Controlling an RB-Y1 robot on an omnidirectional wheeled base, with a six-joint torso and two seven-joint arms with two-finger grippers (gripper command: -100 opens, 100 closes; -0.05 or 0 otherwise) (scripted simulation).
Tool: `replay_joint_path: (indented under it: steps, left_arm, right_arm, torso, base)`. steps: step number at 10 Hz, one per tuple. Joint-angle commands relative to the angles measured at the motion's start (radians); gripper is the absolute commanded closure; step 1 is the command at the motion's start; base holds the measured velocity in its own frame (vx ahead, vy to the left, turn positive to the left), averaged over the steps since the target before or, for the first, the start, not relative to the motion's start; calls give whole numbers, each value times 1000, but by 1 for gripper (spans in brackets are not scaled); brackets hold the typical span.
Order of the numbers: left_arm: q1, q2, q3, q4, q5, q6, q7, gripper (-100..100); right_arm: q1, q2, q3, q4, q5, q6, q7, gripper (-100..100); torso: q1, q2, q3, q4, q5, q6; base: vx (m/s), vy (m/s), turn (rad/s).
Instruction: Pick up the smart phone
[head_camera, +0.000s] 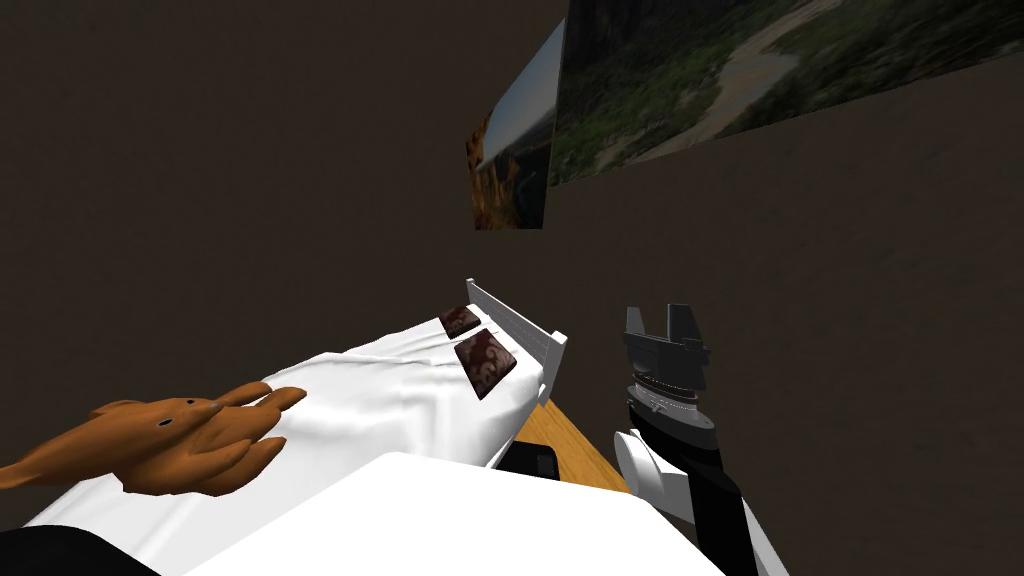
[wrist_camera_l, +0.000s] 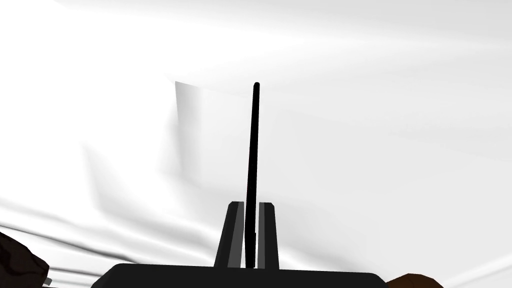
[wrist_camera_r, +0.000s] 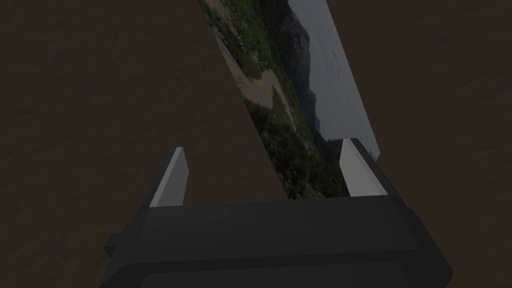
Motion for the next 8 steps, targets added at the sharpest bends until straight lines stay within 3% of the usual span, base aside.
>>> replay_joint_path:
  steps: [1,2,3,5,7,8]
  left_arm:
    - [0,0,0,0,0,0,0,100]
    - [0,0,0,0,0,0,0,0]
    - [20,17,-6,-35,8,7,2,100]
    - [60,45,-13,-93,20,17,4,100]
    - [62,48,-14,-97,22,18,5,100]
    - [63,49,-15,-99,22,19,5,0]
  right_arm:
    - [0,0,0,0,0,0,0,0]
    - [0,0,0,0,0,0,0,0]
    - [0,0,0,0,0,0,0,0]
    - [0,0,0,0,0,0,0,0]
    - [0,0,0,0,0,0,0,0]
    - [0,0,0,0,0,0,0,0]
  torso:
    - [0,0,0,0,0,0]
    - [0,0,0,0,0,0]
    - [0,0,0,0,0,0]
    - [-1,-2,-1,-1,-1,0]
    - [-3,-3,-2,-1,-1,0]
    - [-2,-2,-1,-1,-1,0]
  base:
    - [0,0,0]
    - [0,0,0]
    - [21,-7,49]
    - [45,-21,55]
    - [27,-23,18]
    - [0,0,0]
